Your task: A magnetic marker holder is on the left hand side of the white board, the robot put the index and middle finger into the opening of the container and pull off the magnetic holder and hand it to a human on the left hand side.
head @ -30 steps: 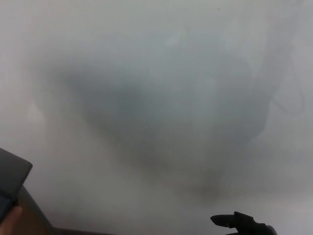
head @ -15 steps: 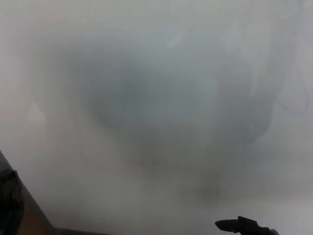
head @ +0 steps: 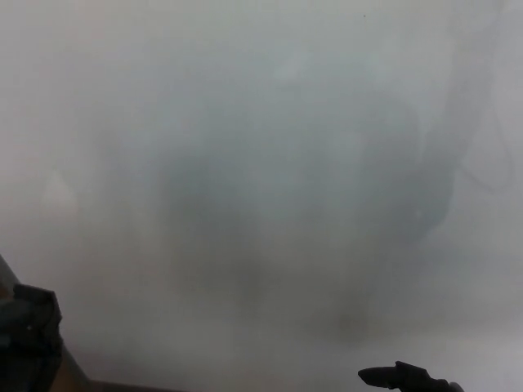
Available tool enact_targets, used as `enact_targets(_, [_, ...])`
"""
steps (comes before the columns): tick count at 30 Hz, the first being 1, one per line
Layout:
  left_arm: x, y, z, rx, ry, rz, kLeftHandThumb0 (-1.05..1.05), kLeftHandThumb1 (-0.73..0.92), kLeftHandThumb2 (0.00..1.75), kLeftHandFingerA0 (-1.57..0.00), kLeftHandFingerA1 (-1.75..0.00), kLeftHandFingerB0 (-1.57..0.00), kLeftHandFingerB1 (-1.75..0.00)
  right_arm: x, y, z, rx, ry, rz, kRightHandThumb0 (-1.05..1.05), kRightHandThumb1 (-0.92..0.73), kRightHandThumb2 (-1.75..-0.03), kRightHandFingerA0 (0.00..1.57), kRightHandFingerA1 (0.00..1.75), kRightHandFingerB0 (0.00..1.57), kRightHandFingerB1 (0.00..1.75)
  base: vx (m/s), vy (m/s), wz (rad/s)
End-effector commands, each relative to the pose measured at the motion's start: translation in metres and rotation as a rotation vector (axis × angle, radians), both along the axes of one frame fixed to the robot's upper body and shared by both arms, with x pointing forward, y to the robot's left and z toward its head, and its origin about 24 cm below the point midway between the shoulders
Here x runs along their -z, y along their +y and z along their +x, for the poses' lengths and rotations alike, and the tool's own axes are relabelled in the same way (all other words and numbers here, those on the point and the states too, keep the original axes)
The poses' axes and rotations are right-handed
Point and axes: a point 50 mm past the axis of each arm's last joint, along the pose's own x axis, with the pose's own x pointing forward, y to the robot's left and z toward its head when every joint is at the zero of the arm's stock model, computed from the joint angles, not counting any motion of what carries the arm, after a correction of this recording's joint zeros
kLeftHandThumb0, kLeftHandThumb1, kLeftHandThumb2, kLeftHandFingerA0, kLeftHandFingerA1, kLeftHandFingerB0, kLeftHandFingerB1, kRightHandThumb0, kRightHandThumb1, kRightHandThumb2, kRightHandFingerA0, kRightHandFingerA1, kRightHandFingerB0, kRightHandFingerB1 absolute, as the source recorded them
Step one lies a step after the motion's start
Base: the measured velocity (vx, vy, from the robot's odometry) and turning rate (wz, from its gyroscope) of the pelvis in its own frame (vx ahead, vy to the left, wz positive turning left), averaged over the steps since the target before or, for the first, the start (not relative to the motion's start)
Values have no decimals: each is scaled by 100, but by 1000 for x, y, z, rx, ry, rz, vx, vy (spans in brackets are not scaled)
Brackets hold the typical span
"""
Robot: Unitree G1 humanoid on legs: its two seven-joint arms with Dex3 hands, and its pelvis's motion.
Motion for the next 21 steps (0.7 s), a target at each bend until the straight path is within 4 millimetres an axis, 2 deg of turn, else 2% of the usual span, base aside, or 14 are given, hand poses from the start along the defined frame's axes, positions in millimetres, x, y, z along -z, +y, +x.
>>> enact_targets(1, [17, 8, -1, 16, -12, 270, -80, 46, 85, -25, -47, -12, -42, 3, -5, -4, 18, 16, -21, -52, -70, -61, 84, 53, 71, 48, 0, 0, 0])
enact_targets(2, [20, 8, -1, 17, -1, 288, -80, 46, 85, -25, -47, -12, -42, 3, -5, -4, 17, 16, -21, -52, -70, -61, 84, 53, 71, 48, 0, 0, 0])
enact_targets(3, [38, 12, -5, 6, 101, 417, -79, 47, 84, -16, -45, -9, -39, 4, -4, -6, 15, 18, -28, -53, -70, -61, 84, 53, 71, 48, 0, 0, 0])
enact_targets(5, [52, 15, -12, 0, 169, 513, -79, 49, 84, -16, -45, -10, -39, 6, -4, -10, 10, 26, -30, -54, -70, -61, 85, 53, 71, 48, 0, 0, 0])
enact_targets(6, [64, 16, -17, 10, 216, 526, -38, 34, 95, -2, -49, 0, -48, 6, -3, -11, 11, 23, -29, -51, -69, -61, 86, 55, 72, 48, 0, 0, 0])
enact_targets(7, [74, 17, -21, 22, 260, 520, -38, 34, 95, -2, -49, 0, -48, 5, -3, -10, 13, 15, -29, -51, -69, -61, 86, 55, 72, 48, 0, 0, 0])
enact_targets(8, [76, 17, -22, 25, 269, 519, -38, 34, 95, -2, -49, 0, -48, 5, -3, -10, 13, 14, -29, -51, -69, -61, 86, 55, 72, 48, 0, 0, 0])
enact_targets(9, [84, 15, -27, 29, 293, 538, -75, 51, 86, -18, -46, -8, -37, 5, -3, -10, 15, 17, -27, -53, -69, -61, 85, 53, 71, 48, 0, 0, 0])
enact_targets(10, [91, 13, -31, 30, 321, 560, -79, 52, 89, -21, -47, -4, -35, 5, -3, -10, 16, 15, -26, -53, -70, -61, 87, 53, 71, 47, 0, 0, 0])
enact_targets(15, [109, 12, -36, 43, 386, 668, -78, 52, 87, -18, -44, -10, -40, 5, -4, -9, 26, 18, -27, -53, -70, -62, 85, 53, 71, 47, 0, 0, 0])
enact_targets(21, [122, 16, -36, 39, 444, 962, -78, 53, 87, -22, -44, -13, -41, 7, -4, -9, 46, 41, -6, -54, -71, -62, 83, 52, 68, 46, 0, 0, 0])
